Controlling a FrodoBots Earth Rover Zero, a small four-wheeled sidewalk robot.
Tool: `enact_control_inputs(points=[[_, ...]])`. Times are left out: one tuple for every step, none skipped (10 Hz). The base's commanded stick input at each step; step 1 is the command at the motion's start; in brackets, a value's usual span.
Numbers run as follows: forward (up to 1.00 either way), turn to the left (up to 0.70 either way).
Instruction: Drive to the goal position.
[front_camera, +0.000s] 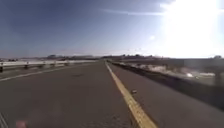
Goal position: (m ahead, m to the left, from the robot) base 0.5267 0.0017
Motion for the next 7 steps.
enact_control_inputs(points=[[0.70,0.00],[0.70,0.00],[0.70,0.00],[0.70,0.00],[0.70,0.00],[0.70,0.00],[0.70,0.00]])
